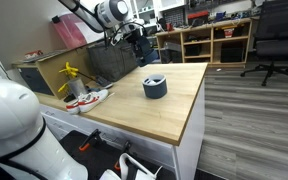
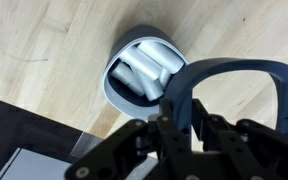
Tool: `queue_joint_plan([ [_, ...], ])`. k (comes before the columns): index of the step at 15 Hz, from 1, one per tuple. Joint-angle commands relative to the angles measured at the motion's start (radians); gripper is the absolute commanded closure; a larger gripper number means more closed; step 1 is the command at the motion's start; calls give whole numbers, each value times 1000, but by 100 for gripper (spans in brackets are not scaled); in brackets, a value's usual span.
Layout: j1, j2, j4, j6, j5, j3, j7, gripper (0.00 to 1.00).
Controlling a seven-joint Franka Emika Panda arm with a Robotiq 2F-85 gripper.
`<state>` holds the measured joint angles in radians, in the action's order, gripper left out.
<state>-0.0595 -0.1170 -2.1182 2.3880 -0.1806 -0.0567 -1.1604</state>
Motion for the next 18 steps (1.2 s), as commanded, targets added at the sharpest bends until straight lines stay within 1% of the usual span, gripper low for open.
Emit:
queue_joint_plan([
  [1, 13, 25, -26, -10, 57, 12, 24, 94],
  [6, 27, 63, -68, -5, 132, 3, -13, 94],
  [10, 48, 110, -116, 11, 119, -12, -116, 94],
  [14, 73, 140, -166, 52, 93, -15, -240, 94],
  [18, 86, 133, -202, 105, 92, -9, -323, 94],
])
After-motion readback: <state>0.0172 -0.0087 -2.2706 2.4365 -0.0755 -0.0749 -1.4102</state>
